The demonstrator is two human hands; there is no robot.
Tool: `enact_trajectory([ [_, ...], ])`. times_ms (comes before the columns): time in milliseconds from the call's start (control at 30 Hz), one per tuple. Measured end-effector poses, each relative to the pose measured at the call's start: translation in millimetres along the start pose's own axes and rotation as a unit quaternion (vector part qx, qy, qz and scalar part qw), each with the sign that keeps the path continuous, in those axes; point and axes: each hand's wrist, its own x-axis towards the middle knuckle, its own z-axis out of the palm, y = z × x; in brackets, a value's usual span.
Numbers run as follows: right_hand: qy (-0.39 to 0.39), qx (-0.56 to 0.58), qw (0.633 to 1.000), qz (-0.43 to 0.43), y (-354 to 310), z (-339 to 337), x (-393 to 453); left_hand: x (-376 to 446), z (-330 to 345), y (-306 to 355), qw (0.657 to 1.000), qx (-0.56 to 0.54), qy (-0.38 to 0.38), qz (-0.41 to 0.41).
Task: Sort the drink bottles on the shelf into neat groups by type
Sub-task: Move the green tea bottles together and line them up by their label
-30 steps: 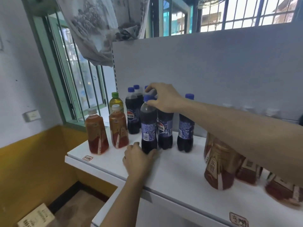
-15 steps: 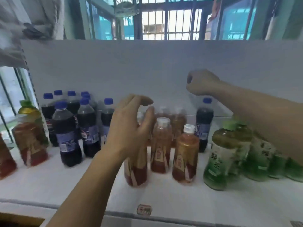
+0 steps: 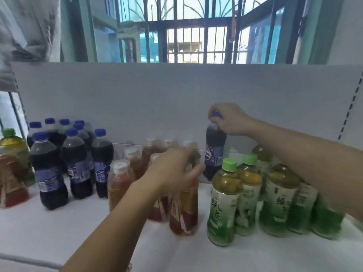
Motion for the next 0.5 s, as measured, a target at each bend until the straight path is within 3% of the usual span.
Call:
enact_trajectory([
  [133, 0.212, 0.129, 0.969, 0.015, -16, -55, 1, 12, 5, 0, 0.989, -0.058, 0.085, -0.110],
  [200, 0.268, 0.212, 0.939, 0.029, -26, -78, 2, 22, 0, 2, 0.974, -0.109, 0.133, -0.147],
  [300, 0.275, 0.325, 0.904, 0.032, -44, -92, -2, 31, -12, -2, 0.947, -0.162, 0.232, -0.155],
  [500, 0.236, 0.410, 0.879, 0.049, -81, -71, 0, -3, -45, -32, 0.909, -0.127, 0.361, -0.166],
])
